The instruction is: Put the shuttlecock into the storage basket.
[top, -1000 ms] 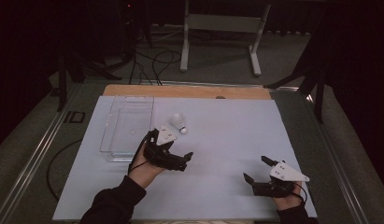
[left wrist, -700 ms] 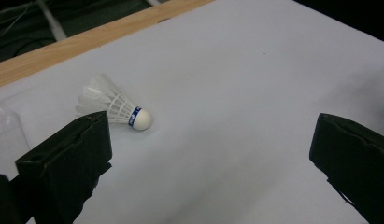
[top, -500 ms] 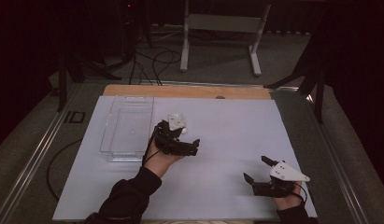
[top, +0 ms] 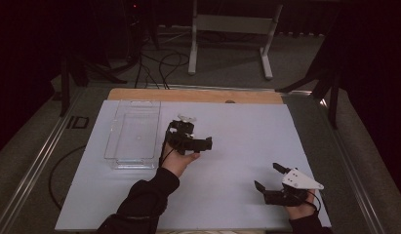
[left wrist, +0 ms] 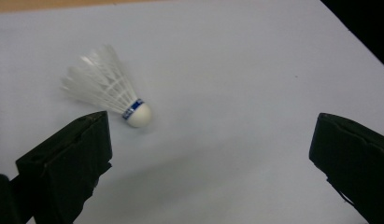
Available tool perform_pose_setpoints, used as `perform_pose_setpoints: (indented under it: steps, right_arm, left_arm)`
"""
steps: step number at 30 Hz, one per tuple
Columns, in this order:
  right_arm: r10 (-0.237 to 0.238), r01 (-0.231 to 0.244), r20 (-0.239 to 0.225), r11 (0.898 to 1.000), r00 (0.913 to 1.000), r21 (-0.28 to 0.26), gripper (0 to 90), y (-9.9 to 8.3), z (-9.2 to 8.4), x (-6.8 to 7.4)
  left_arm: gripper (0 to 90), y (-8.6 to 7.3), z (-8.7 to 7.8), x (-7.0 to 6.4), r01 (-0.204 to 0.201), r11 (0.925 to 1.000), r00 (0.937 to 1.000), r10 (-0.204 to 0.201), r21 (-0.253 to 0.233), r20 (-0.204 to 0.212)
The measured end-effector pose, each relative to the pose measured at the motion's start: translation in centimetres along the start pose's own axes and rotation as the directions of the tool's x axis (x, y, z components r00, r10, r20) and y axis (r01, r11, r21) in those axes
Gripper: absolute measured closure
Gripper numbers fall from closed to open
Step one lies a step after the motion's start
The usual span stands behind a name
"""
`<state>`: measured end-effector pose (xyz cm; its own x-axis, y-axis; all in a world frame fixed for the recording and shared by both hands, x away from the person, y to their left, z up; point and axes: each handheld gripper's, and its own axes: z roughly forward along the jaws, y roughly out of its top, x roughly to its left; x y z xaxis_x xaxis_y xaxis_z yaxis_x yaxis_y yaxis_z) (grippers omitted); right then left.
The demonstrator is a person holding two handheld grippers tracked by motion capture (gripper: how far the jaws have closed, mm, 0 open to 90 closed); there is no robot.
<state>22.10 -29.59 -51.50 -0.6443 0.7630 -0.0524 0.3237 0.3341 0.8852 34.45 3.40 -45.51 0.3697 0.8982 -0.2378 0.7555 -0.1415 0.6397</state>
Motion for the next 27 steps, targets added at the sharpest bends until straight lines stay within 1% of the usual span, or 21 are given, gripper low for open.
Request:
perform_pose_setpoints:
  steps: [1,3,4,6,7,8,9,10,12,13,14,15,16,18,20,22,23,24,25,26,27]
  right_arm:
    - [-0.001,0.001,0.004,1.0,1.0,0.0,9.0,0.0,0.0,0.0]
    - [0.001,-0.001,0.008,1.0,1.0,-0.004,9.0,0.1,-0.1,0.0]
    - [0.0,0.0,0.008,1.0,1.0,-0.004,9.0,0.1,-0.1,0.0]
    - [-0.003,0.003,0.008,1.0,1.0,-0.003,9.0,0.0,-0.1,0.0]
    - [-0.004,0.004,0.004,1.0,1.0,-0.001,9.0,0.0,-0.1,0.0]
    - [-0.001,0.001,0.003,1.0,1.0,0.0,9.0,0.0,-0.1,0.0]
    - [-0.003,0.003,0.004,1.0,1.0,0.002,9.0,0.0,0.0,0.0]
    - [-0.002,0.002,0.002,1.0,1.0,0.002,9.0,0.0,0.0,0.0]
    - [-0.003,0.003,0.004,1.0,1.0,0.003,9.0,0.0,0.0,0.0]
    - [-0.002,0.002,0.003,1.0,1.0,0.003,9.0,0.0,0.0,0.0]
    - [-0.002,0.002,0.005,1.0,1.0,0.003,9.0,0.0,0.0,0.0]
    - [-0.002,0.002,0.004,1.0,1.0,0.003,9.0,0.0,0.0,0.0]
    - [-0.002,0.002,0.004,1.0,1.0,0.004,9.0,0.0,0.0,0.0]
    - [-0.002,0.002,0.004,1.0,1.0,0.004,9.0,0.0,0.0,0.0]
    - [-0.001,0.001,0.007,1.0,1.0,0.003,9.0,0.0,0.0,0.0]
    - [-0.002,0.002,0.008,1.0,1.0,0.003,9.0,0.0,0.0,0.0]
    - [-0.001,0.001,0.007,1.0,1.0,0.003,9.0,0.0,0.0,0.0]
    - [-0.001,0.001,0.007,1.0,1.0,0.003,9.0,0.0,0.0,0.0]
    - [-0.004,0.004,0.007,1.0,1.0,0.004,9.0,0.0,0.0,0.0]
    - [-0.004,0.004,0.007,1.0,1.0,0.004,9.0,0.0,0.0,0.0]
    - [-0.005,0.005,0.008,1.0,1.0,0.002,9.0,0.0,-0.1,0.0]
  left_arm:
    - [0.1,0.0,0.2,0.0,0.011,0.9999,0.9999,-0.011,0.0,0.007]
    - [0.1,0.1,0.7,0.2,0.049,0.9987,0.9986,-0.049,0.012,0.018]
    - [0.1,0.2,0.9,0.3,0.072,0.9973,0.9967,-0.073,0.012,0.035]
    - [0.2,0.3,1.3,0.6,0.103,0.9946,0.9942,-0.103,0.016,0.032]
    - [1.2,0.4,1.5,0.7,0.118,0.9927,0.9922,-0.119,0.024,0.039]
    - [1.2,0.5,1.7,0.8,0.13,0.9912,0.9911,-0.131,0.024,0.024]
    - [1.3,0.5,1.8,0.8,0.135,0.9906,0.9906,-0.135,0.022,0.017]
    - [1.5,0.6,2.0,0.9,0.145,0.989,0.9893,-0.145,0.031,0.014]
    - [1.5,0.7,2.2,1.1,0.155,0.9873,0.9879,-0.155,0.033,-0.008]
    - [1.5,0.7,2.4,1.1,0.158,0.9865,0.9874,-0.158,0.042,-0.003]
    - [1.5,0.9,2.7,1.1,0.164,0.9849,0.9864,-0.163,0.056,-0.021]
    - [1.5,0.9,2.9,1.2,0.164,0.9844,0.9863,-0.163,0.062,-0.025]
    - [1.6,1.1,3.1,1.2,0.173,0.9822,0.9848,-0.171,0.073,-0.028]
    - [2.2,1.3,3.5,1.4,0.185,0.9791,0.9823,-0.181,0.085,-0.048]
    - [3.4,1.6,4.0,1.6,0.215,0.9714,0.9761,-0.21,0.101,-0.055]
    - [3.4,1.7,4.2,1.6,0.217,0.9698,0.9757,-0.211,0.112,-0.057]
    - [3.4,1.9,4.8,1.6,0.235,0.9635,0.9714,-0.228,0.128,-0.065]
    - [3.4,2.1,5.1,1.6,0.234,0.9609,0.9718,-0.227,0.148,-0.064]
    - [3.4,2.2,5.4,1.5,0.233,0.9596,0.9718,-0.224,0.158,-0.074]
    - [3.4,2.2,5.4,1.5,0.233,0.9596,0.9718,-0.224,0.158,-0.074]
    - [3.4,2.5,5.8,1.7,0.258,0.9508,0.9658,-0.249,0.172,-0.073]
